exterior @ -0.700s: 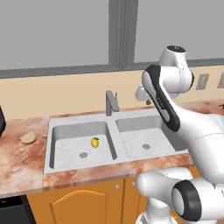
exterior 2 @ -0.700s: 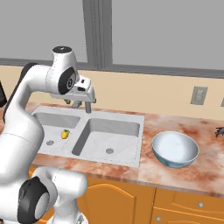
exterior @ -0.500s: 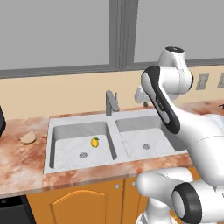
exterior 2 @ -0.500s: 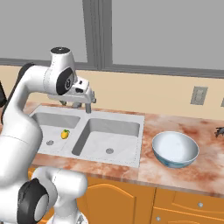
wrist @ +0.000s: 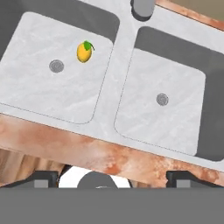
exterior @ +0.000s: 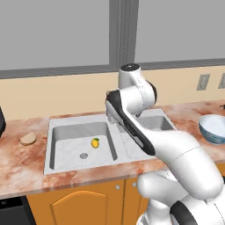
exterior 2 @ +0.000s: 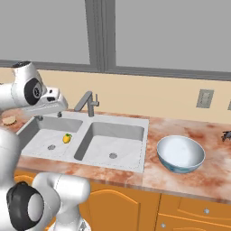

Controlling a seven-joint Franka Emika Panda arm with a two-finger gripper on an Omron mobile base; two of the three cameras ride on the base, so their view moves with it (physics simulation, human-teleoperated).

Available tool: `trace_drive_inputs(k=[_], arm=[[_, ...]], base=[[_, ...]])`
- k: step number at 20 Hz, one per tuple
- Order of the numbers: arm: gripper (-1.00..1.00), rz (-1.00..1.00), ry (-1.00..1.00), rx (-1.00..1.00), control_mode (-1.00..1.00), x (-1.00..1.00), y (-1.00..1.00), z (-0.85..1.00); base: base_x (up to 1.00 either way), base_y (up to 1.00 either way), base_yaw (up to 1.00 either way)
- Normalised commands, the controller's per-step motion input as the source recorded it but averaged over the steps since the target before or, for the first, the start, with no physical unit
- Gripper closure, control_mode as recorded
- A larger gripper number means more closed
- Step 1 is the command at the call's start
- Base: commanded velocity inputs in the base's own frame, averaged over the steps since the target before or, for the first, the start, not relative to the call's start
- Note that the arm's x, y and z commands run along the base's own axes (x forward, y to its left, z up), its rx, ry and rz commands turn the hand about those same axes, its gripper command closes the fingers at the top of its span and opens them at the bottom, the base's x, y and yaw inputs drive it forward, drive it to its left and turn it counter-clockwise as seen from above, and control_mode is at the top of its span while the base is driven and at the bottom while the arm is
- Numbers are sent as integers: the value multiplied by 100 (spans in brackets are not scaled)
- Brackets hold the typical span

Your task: Pick the lemon from the sink and place it in the bowl. Then pick the bowl and place it in the microwave. Then close the microwave door and press the start button.

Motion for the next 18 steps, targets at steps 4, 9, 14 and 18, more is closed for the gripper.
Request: trace_drive_inputs(k=[4,9,14,18], arm=[[-100,9,5,-14,-100,0,100,-69],[-100,1,1,-10,-100,21,63,-58],[-100,-1,0,-8,-100,79,16,-62],[-100,-4,4,-4,-100,94,2,-77]], base=[[0,0,0],[0,0,0],[0,0,0],[0,0,0]])
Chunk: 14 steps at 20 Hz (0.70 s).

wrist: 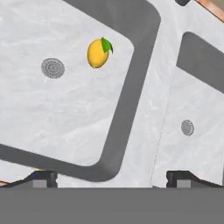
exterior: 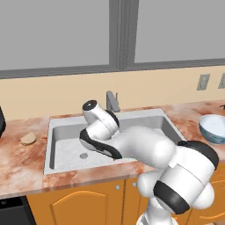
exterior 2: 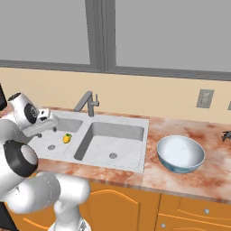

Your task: Pick the lemon from the sink and place it in the bowl. Then pick the bowl and place it in the microwave. Then close the microwave door and press the start button.

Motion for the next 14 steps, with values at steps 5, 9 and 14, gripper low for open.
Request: trace_drive_inputs(k=[5,9,14], arm=[[-100,-4,7,0,-100,74,5,-49],[-100,-5,13,-2,-100,63,35,-36],[-100,0,10,-10,-100,45,42,-38]], base=[[0,0,0],[0,0,0],[0,0,0]])
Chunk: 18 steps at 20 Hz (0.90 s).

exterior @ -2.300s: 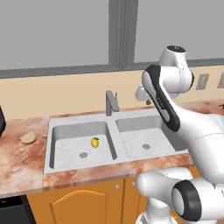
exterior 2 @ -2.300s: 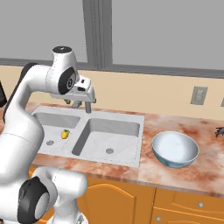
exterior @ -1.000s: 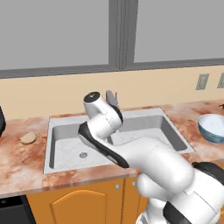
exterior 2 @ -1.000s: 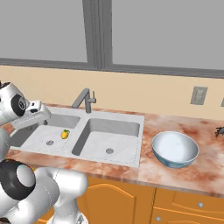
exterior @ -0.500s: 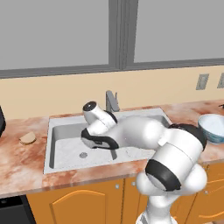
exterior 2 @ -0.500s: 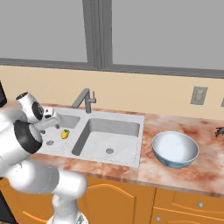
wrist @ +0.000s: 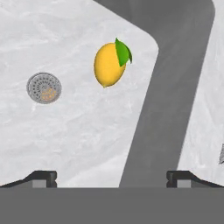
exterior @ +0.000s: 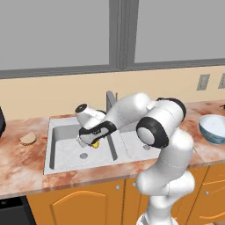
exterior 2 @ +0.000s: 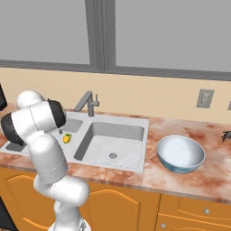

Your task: Pick the lemon from the sink and place it in the bowl. Then pick the bowl and place it in the microwave. Then close the microwave door and press the start button.

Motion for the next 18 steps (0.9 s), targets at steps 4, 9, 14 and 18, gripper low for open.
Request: trace_drive_inputs(k=[4,9,14,18], arm=[[-100,0,5,-17,-100,30,32,-34],[-100,0,0,-21,-100,9,11,-21],[-100,-4,0,-13,-100,34,0,-22],[-100,-5,0,-8,-100,44,-8,-31]], base=[[0,0,0],[0,0,0],[0,0,0],[0,0,0]])
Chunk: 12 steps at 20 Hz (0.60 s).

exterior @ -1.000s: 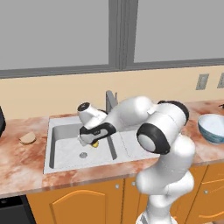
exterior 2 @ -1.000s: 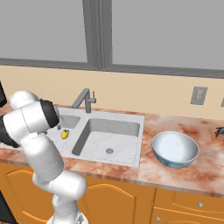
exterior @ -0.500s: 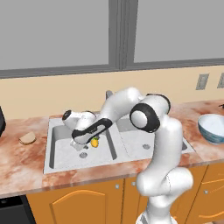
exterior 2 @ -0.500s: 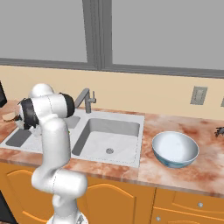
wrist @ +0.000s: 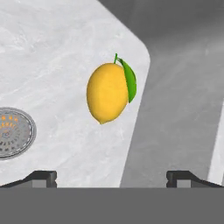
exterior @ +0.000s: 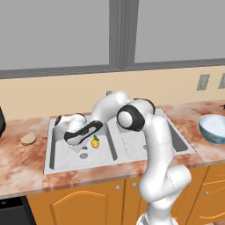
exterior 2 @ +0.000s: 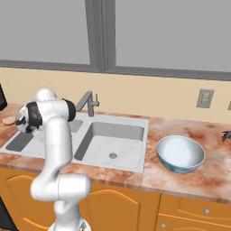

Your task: Pick the lemon from the sink and place it in the bowl. Then pick the bowl and place it in the microwave. Then close the microwave door and press the start button.

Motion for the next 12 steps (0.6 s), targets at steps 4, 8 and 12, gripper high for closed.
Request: trace_drive_inputs(k=[4,8,12], arm=[[-100,-2,0,0,-100,30,-31,-39],[-100,0,-1,0,-100,22,-27,-30],[-100,0,-2,0,-100,28,-21,-31]], base=[[0,0,0],[0,0,0],[0,0,0]])
